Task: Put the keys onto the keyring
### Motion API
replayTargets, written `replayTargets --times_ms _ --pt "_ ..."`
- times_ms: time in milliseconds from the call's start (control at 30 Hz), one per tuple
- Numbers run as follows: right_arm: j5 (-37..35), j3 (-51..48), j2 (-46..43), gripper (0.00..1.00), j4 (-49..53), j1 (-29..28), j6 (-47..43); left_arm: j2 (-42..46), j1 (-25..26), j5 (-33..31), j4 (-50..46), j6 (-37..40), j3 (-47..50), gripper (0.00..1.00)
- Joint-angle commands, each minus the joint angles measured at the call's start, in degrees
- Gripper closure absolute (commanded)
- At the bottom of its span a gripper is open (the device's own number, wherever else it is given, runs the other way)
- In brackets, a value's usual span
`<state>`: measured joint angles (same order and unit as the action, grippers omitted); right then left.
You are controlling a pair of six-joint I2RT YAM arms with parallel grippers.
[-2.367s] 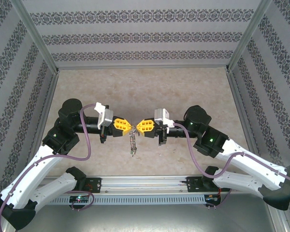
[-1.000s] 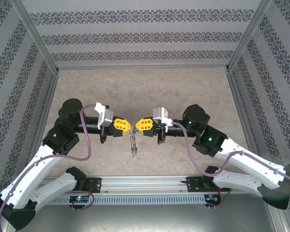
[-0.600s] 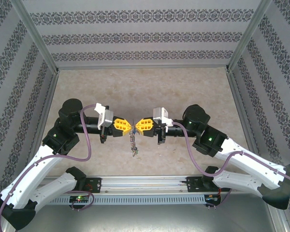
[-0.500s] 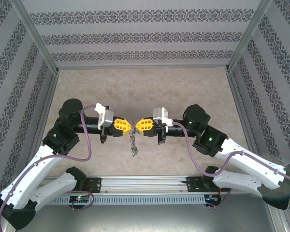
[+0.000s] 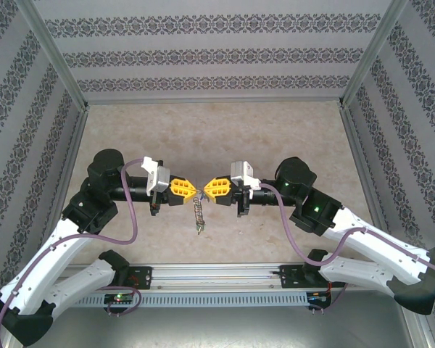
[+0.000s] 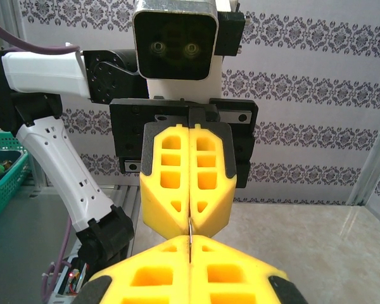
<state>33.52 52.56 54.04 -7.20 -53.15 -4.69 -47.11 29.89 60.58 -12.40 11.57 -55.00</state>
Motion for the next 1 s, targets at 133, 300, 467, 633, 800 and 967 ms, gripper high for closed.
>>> replayTargets --times_ms 133,300,467,633,800,967 --pt "0.4 2.2 -0.2 1.00 -0.4 -0.7 0.3 0.5 -0.5 0.8 1.7 0.6 -0.6 1.00" --pt "0.0 2.1 0.1 1.00 -0.7 -0.7 0.3 0.5 -0.5 1.1 1.9 0.7 -0.5 1.00" --pt "-0.6 2.0 0.3 1.00 -0.5 -0.7 0.2 0.4 -0.5 1.4 2.2 0.6 -0.4 1.00" --pt "-0.8 2.0 0.4 1.00 -0.6 -0.7 0.1 0.2 -0.5 1.6 2.2 0.6 -0.4 1.00" --pt "-1.8 1.7 -0.1 1.00 -0.6 -0.7 0.0 0.5 -0.5 1.5 2.2 0.7 -0.5 1.00" --pt "-1.5 1.8 0.3 1.00 -0.6 -0.7 0.1 0.6 -0.5 1.8 2.4 0.7 -0.4 1.00"
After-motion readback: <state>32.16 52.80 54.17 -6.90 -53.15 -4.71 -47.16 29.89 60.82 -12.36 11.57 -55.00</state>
